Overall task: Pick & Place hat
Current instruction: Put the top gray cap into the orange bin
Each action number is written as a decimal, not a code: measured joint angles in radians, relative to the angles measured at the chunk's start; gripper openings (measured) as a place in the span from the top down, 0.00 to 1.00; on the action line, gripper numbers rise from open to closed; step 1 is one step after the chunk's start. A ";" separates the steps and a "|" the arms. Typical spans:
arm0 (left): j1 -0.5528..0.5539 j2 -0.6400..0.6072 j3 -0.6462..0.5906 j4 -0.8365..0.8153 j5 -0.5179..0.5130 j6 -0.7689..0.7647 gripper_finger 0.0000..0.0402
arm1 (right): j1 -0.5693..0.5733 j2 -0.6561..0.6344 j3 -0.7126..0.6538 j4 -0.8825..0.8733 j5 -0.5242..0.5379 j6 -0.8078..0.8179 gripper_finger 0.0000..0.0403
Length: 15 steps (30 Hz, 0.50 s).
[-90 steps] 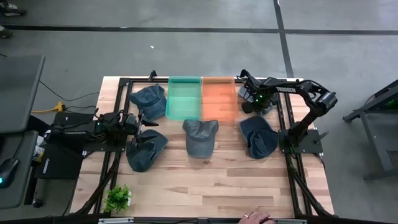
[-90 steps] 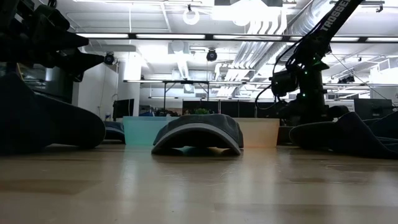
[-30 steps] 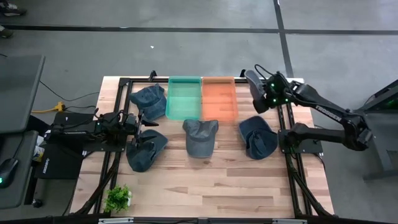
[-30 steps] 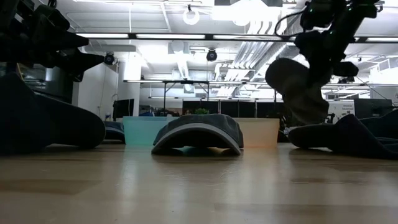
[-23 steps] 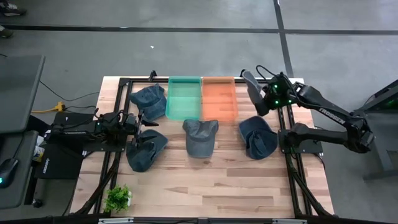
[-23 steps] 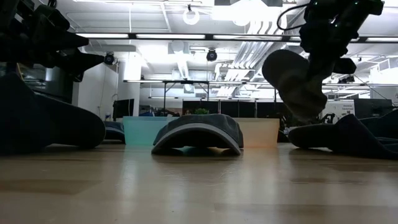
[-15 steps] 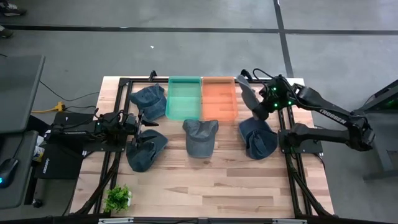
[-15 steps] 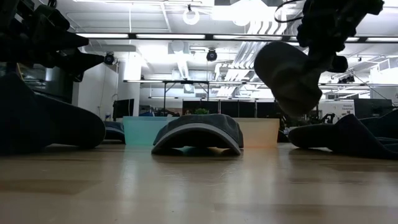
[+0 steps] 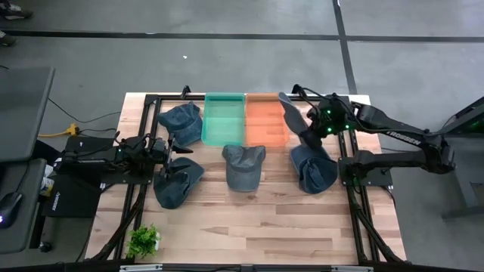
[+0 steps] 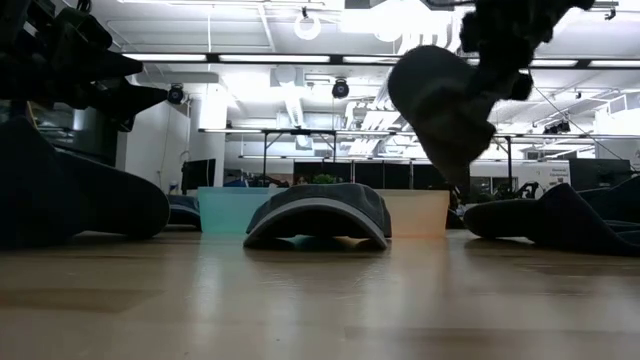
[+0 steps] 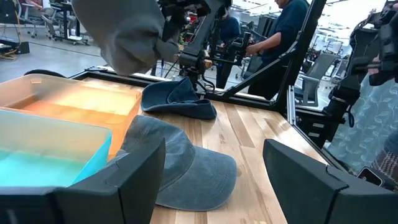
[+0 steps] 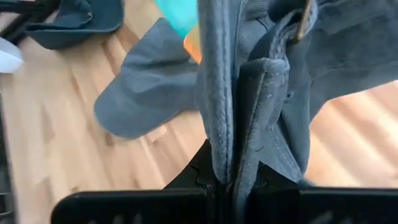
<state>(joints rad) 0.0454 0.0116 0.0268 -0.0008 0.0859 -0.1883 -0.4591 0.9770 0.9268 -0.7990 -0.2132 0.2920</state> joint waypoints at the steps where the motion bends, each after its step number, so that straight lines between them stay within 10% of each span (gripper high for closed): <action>1: 0.000 0.000 0.000 0.000 0.000 0.000 0.33 | 0.003 0.021 0.025 -0.014 0.018 -0.020 0.99; 15: 0.000 0.000 0.000 0.000 0.000 0.000 0.33 | 0.001 0.315 0.278 -0.097 0.335 -0.665 0.99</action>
<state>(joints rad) 0.0455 0.0116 0.0268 -0.0007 0.0858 -0.1883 -0.4580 1.2925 1.2047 -0.8960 0.1220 -0.3734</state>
